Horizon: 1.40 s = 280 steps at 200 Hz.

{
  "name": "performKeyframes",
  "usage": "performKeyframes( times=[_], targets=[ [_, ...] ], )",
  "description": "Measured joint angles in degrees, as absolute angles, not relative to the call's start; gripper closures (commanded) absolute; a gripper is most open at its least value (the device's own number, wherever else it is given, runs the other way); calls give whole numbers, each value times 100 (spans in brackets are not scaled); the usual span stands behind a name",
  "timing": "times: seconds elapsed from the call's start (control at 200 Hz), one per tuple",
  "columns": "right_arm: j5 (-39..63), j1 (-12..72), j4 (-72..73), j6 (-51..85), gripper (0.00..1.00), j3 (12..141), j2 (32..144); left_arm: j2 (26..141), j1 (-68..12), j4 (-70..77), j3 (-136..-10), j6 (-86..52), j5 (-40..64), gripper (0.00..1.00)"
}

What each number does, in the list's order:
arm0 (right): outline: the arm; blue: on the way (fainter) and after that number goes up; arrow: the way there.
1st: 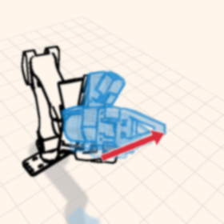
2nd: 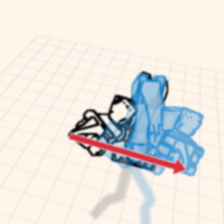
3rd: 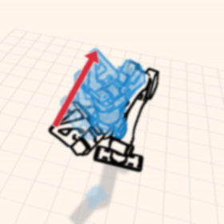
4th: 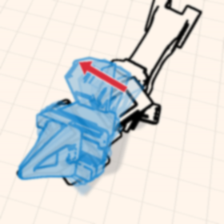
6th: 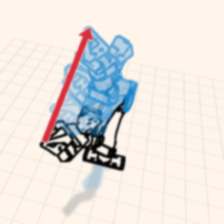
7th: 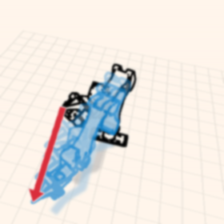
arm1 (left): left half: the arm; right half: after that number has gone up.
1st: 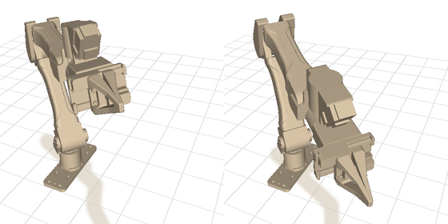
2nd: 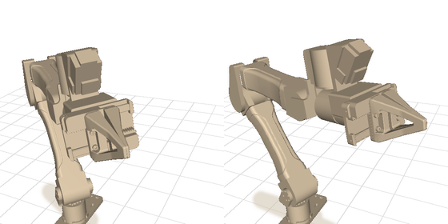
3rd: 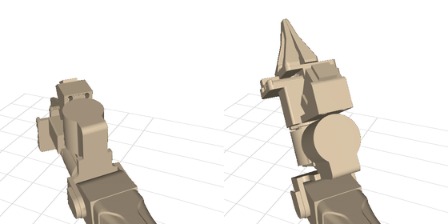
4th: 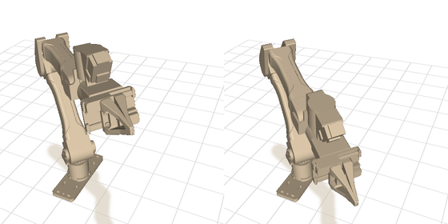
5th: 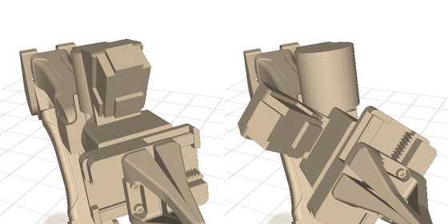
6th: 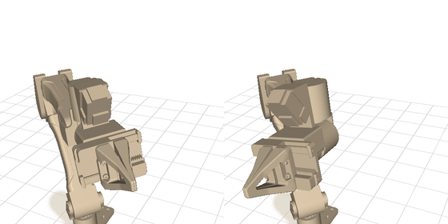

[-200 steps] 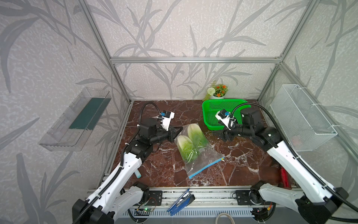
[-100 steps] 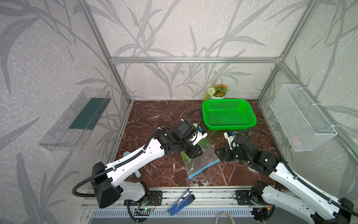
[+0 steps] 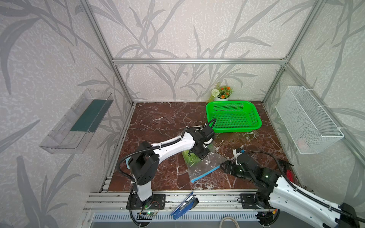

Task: Open the zip-top bag and take out the chinese cabbages
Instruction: Adjust the zipper food storage bag at the center of the board, then open the zipper of the food storage bag at the center of the board.

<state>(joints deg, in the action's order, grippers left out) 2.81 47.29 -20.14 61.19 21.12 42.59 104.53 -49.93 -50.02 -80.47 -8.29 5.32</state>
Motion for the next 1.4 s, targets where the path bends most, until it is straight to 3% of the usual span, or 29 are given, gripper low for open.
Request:
performKeyframes(
  times=[0.135, 0.3, 0.43, 0.555, 0.73, 1.005, 1.19, 1.4],
  targets=[
    [353, 4794, -1385, 6219, 30, 2145, 4912, 10492, -4543, -4799, -7964, -1013, 565, 61],
    [349, 4805, -578, 6239, 37, 2283, 5758, 10484, -3743, -4338, -7946, -1271, 668, 61],
    [362, 4807, -237, 6064, 45, 2775, 6517, 10613, -3256, -3920, -7959, -1555, 976, 62],
    [381, 4807, -14, 5824, 45, 3358, 7144, 10871, -3013, -3658, -8173, -1859, 1463, 63],
    [266, 4954, -550, 5140, 35, 4368, 7743, 10501, -2995, -3634, -8331, -2018, 1623, 60],
    [-217, 5437, -1802, 3634, 22, 5977, 8388, 8320, -2991, -3804, -8256, -2281, 670, 53],
    [-834, 5586, -2696, 2620, 18, 7142, 9487, 6991, -2884, -3798, -7041, -2930, -187, 52],
    [-1295, 5605, -3435, 1966, 20, 8119, 10744, 6617, -2729, -4038, -6064, -3474, -478, 51]
  ],
)
